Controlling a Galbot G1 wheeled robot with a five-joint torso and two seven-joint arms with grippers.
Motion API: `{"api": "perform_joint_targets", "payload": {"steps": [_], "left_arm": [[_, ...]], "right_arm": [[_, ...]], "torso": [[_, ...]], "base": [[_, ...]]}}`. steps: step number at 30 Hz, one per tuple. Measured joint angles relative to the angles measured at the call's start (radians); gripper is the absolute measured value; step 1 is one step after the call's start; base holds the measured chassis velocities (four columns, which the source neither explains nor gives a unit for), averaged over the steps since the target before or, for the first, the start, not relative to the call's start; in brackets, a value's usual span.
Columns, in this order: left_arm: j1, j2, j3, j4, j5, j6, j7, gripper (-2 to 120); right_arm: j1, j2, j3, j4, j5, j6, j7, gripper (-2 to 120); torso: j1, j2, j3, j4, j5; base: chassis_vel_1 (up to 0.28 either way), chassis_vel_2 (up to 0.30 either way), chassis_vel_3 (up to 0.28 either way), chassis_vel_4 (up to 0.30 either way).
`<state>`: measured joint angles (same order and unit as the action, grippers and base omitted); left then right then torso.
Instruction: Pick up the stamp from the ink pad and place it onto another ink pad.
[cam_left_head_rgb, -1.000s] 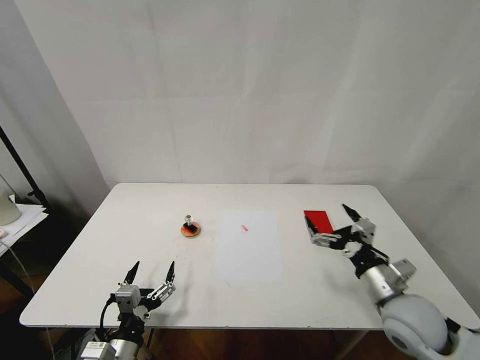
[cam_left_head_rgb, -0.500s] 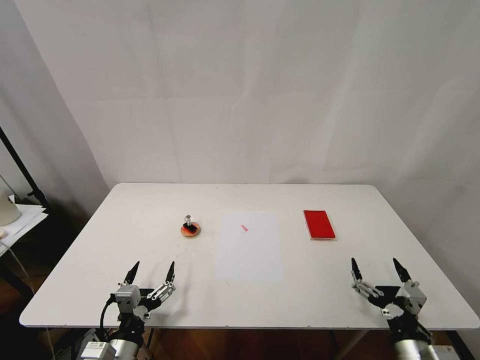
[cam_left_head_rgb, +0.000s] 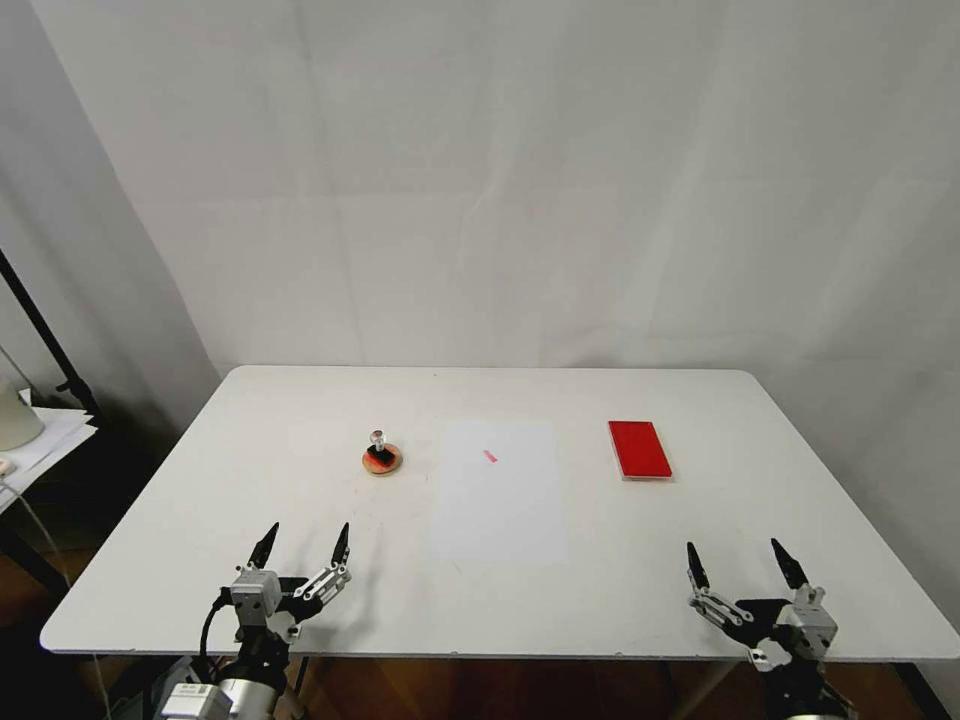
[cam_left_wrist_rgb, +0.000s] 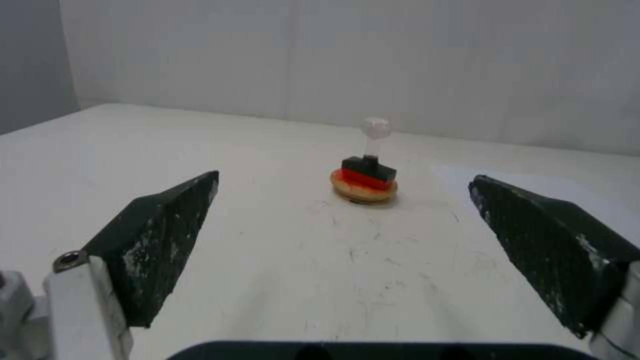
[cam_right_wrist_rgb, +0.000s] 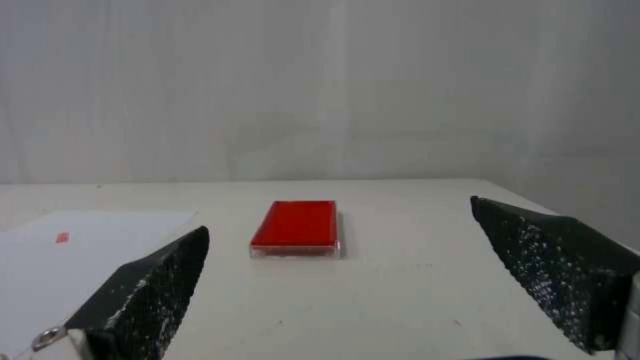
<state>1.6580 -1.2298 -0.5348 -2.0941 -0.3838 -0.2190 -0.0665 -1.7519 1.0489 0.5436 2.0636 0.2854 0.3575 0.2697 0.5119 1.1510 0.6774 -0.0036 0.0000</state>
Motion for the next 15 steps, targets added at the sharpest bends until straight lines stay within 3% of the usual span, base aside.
{"api": "perform_joint_targets", "payload": {"steps": [15], "left_arm": [[0.0,0.0,0.0,0.0,0.0,0.0,0.0,100]], "right_arm": [[0.004,-0.01,-0.006,-0.004,-0.012,-0.022,0.0,100]], "torso": [[0.0,0.0,0.0,-0.0001,0.0]], "base": [[0.0,0.0,0.0,0.0]]}}
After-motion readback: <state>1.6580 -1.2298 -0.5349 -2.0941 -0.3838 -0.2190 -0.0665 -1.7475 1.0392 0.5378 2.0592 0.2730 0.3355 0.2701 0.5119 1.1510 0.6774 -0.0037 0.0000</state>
